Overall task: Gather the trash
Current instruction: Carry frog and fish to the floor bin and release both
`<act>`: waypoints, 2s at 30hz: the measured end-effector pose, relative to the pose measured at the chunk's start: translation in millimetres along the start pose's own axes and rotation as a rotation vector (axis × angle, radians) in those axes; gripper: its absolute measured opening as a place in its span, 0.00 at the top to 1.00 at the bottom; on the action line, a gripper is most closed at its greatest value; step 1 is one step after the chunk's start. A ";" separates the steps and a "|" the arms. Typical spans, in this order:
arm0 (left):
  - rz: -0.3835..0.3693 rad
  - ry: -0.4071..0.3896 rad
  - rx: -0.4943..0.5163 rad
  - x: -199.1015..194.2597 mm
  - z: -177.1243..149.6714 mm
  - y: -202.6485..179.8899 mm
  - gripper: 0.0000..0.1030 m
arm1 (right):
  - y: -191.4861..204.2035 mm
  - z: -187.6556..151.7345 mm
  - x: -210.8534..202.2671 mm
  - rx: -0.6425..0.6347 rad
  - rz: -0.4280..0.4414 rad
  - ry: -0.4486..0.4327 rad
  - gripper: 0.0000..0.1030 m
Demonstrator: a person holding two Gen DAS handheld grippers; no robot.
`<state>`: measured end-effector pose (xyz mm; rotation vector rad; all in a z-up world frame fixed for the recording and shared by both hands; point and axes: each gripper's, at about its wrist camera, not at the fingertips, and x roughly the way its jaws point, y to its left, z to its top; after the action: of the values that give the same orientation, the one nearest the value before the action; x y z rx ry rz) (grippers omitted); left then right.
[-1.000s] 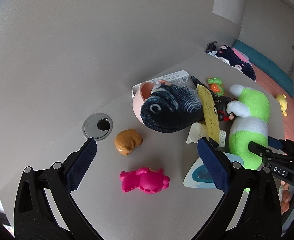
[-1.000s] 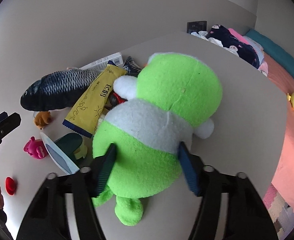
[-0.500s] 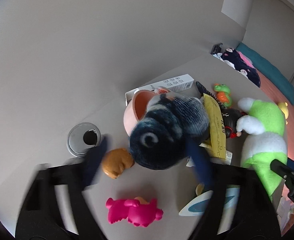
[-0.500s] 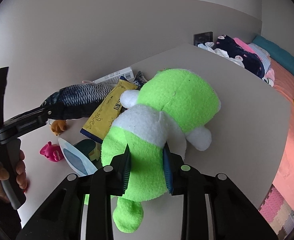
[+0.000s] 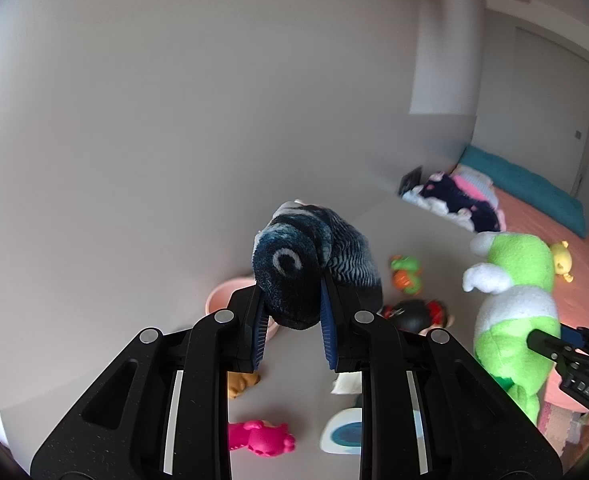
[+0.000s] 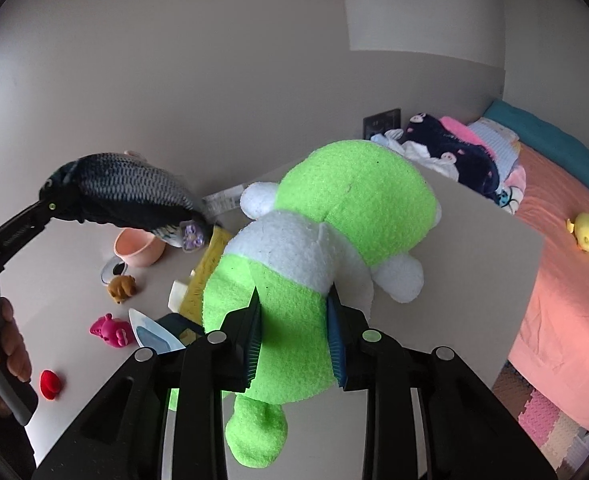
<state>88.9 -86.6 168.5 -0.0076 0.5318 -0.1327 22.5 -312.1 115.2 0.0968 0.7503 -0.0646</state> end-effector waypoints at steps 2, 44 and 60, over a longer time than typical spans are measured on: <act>-0.017 -0.025 0.010 -14.6 5.3 -5.7 0.79 | -6.0 1.6 -9.9 0.010 -0.010 -0.017 0.71; -0.580 0.133 0.509 -59.9 -121.0 -366.7 0.78 | -315.1 -158.0 -140.5 0.439 -0.396 -0.008 0.68; -0.505 0.221 0.524 -26.2 -151.8 -363.8 0.06 | -314.6 -155.7 -124.5 0.408 -0.442 -0.015 0.21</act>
<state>-55.5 -439.8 66.0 0.3899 0.6952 -0.7701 -203.1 -604.5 66.7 0.3174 0.7249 -0.6395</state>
